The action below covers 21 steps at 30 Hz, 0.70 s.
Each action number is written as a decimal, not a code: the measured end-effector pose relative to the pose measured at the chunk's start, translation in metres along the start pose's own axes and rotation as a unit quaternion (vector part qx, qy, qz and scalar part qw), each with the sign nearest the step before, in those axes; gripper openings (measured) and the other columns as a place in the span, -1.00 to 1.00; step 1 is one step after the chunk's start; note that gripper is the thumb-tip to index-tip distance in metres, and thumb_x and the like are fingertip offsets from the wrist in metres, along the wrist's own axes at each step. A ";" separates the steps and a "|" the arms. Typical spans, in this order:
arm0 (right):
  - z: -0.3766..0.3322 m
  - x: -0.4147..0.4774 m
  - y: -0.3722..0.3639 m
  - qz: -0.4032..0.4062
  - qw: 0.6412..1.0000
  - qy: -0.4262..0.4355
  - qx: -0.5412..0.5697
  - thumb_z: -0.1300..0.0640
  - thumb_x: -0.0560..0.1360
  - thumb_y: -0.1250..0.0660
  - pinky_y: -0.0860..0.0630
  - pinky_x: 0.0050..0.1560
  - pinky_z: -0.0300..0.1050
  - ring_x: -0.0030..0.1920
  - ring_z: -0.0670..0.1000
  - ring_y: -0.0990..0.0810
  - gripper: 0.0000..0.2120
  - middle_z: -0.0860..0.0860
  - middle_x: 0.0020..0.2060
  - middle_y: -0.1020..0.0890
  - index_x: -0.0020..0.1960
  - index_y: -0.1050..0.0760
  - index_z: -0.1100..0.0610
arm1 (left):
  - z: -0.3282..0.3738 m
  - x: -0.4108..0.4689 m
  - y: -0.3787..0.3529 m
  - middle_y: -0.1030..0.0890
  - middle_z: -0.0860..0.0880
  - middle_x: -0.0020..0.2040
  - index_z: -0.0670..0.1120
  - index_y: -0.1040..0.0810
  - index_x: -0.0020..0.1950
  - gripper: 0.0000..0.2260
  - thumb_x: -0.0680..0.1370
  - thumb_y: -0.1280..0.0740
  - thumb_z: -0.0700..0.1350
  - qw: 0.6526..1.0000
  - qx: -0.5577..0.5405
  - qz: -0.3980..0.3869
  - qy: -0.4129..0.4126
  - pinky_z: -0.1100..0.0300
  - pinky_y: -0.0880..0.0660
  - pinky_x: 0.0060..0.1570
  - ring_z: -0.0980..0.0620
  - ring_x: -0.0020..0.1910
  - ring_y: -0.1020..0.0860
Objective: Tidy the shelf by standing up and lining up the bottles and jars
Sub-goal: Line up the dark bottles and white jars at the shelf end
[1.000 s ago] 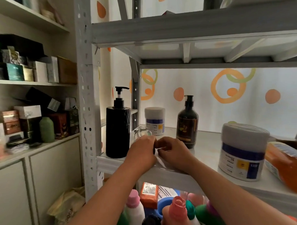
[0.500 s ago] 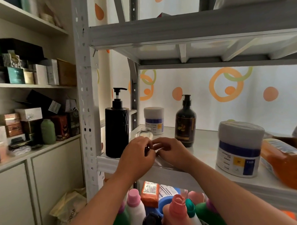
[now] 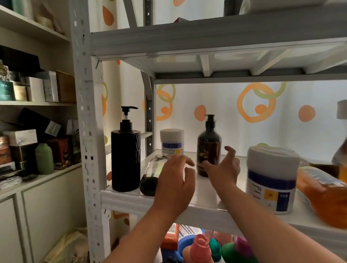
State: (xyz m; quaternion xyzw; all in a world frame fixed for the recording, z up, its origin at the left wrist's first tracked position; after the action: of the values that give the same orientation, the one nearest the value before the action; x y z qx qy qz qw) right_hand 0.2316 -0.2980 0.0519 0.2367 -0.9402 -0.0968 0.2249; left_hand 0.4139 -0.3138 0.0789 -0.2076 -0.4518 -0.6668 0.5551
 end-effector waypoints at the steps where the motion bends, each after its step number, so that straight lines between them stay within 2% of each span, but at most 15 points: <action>1: 0.005 0.004 -0.001 -0.009 1.000 -0.021 0.003 0.08 0.38 -0.47 -0.32 0.36 0.08 0.37 0.18 -0.32 -0.22 0.16 0.35 -0.33 0.44 -0.09 0.03 | 0.000 0.004 -0.008 -0.53 0.05 0.05 -0.05 -0.50 0.07 -0.78 0.55 -0.09 -0.09 0.999 -0.038 -0.005 0.038 0.38 -0.35 0.06 0.16 0.05 -0.46; 4: 0.018 0.008 -0.015 -0.073 0.995 -0.060 0.019 0.05 0.38 -0.47 -0.30 0.40 0.14 0.40 0.18 -0.33 -0.12 0.13 0.41 -0.33 0.50 0.01 0.02 | -0.019 0.016 -0.046 -0.45 -0.06 0.35 -0.09 -0.40 0.36 -0.66 0.63 -0.04 -0.11 0.970 -0.123 -0.057 0.203 0.20 -0.30 0.24 0.00 0.32 -0.40; 6: 0.021 0.004 -0.024 -0.116 0.990 -0.064 0.039 0.04 0.39 -0.46 -0.37 0.36 0.12 0.33 0.15 -0.44 -0.19 0.10 0.35 -0.44 0.48 -0.07 0.00 | -0.030 0.022 -0.069 -0.42 -0.15 0.37 -0.13 -0.38 0.36 -0.64 0.63 0.00 -0.09 0.949 -0.149 -0.101 0.258 0.07 -0.31 0.29 -0.10 0.34 -0.38; 8: 0.022 0.003 -0.027 -0.131 0.988 -0.060 0.060 0.04 0.37 -0.47 -0.43 0.32 0.14 0.24 0.11 -0.52 -0.28 0.06 0.26 -0.54 0.43 -0.20 -0.02 | -0.037 0.030 -0.082 -0.44 -0.20 0.34 -0.18 -0.39 0.32 -0.64 0.64 0.02 -0.08 0.938 -0.169 -0.119 0.277 0.03 -0.34 0.32 -0.14 0.31 -0.41; 12: 0.020 0.001 -0.022 -0.134 0.986 -0.060 0.077 0.05 0.39 -0.45 -0.45 0.30 0.13 0.21 0.10 -0.55 -0.30 0.07 0.23 -0.56 0.43 -0.21 -0.02 | -0.043 0.034 -0.102 -0.44 -0.21 0.35 -0.13 -0.32 0.41 -0.53 0.59 0.01 0.06 0.916 -0.202 -0.151 0.311 -0.07 -0.32 0.37 -0.14 0.33 -0.42; 15: 0.017 -0.004 -0.017 -0.128 0.988 -0.053 0.069 0.10 0.41 -0.42 -0.47 0.27 0.08 0.19 0.12 -0.56 -0.33 0.09 0.20 -0.58 0.44 -0.20 -0.01 | -0.039 0.034 -0.111 -0.54 -0.19 0.26 -0.11 -0.37 0.39 -0.59 0.61 -0.03 0.03 0.917 -0.205 -0.163 0.300 0.01 -0.38 0.30 -0.13 0.24 -0.50; 21: 0.014 -0.012 -0.014 -0.142 0.987 -0.041 0.056 0.08 0.37 -0.44 -0.51 0.23 0.12 0.12 0.11 -0.59 -0.37 0.11 0.14 -0.62 0.37 -0.29 -0.04 | -0.042 0.028 -0.091 -0.57 -0.15 0.17 -0.09 -0.44 0.28 -0.68 0.62 -0.04 -0.03 0.934 -0.184 -0.115 0.284 0.13 -0.35 0.07 -0.09 0.15 -0.51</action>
State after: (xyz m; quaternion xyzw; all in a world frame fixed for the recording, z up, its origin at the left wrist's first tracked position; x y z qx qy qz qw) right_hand 0.2404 -0.3032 0.0311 0.3760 -0.9094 -0.0846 0.1563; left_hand 0.3308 -0.3666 0.0459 -0.0548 -0.1657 -0.8284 0.5323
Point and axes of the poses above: each hand's wrist, its own x-axis towards the middle knuckle, its own y-axis out of the back of the hand, z = x × y, the point moved 10 cm from there along x, towards the middle knuckle
